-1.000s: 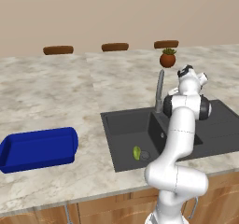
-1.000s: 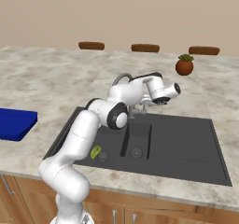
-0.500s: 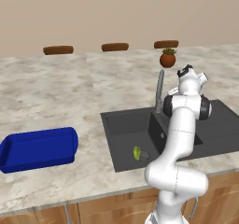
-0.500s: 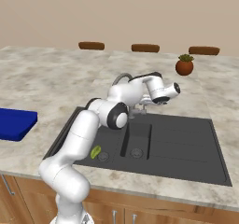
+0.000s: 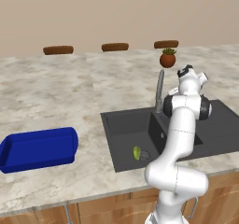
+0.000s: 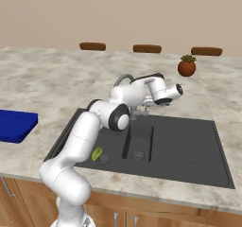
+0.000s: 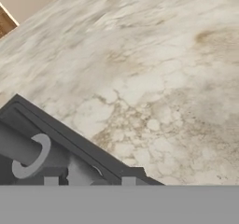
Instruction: Pick up all produce items and place them in the sink. Turn on the sink faucet to wash them. Then turn the sink off and put them in the tray.
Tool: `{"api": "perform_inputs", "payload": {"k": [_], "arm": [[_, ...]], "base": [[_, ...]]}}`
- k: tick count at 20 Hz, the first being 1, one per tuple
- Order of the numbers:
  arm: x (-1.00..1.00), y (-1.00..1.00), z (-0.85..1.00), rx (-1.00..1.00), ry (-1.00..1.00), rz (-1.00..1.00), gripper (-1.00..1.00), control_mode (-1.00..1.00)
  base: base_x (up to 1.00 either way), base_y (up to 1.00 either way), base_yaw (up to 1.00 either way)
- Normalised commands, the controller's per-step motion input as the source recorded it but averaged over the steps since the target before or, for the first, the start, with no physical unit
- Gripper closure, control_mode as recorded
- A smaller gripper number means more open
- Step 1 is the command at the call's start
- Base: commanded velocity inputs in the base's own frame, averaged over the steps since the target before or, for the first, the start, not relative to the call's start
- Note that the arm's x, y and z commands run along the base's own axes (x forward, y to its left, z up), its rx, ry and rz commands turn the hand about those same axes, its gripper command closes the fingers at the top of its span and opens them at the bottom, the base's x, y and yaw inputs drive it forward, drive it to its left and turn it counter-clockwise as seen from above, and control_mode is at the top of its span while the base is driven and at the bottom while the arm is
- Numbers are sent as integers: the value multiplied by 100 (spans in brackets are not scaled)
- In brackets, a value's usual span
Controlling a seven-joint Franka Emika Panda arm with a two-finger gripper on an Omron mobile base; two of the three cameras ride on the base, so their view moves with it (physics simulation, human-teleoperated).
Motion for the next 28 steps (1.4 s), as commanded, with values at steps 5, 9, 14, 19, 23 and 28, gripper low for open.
{"api": "perform_inputs", "payload": {"k": [5, 9, 14, 19, 23, 28], "arm": [[0, -53, -39, 0, 0, 0, 100, -100], [0, -50, -43, 0, 1, 0, 100, -100], [0, -51, -49, 0, 1, 0, 100, -100], [0, -45, -56, 0, 1, 0, 100, -100], [0, -30, -49, 0, 3, 0, 100, -100], [4, -1, -6, 0, 2, 0, 100, -100]], "base": [[0, 0, 0], [0, 0, 0], [0, 0, 0], [0, 0, 0], [0, 0, 0], [0, 0, 0]]}}
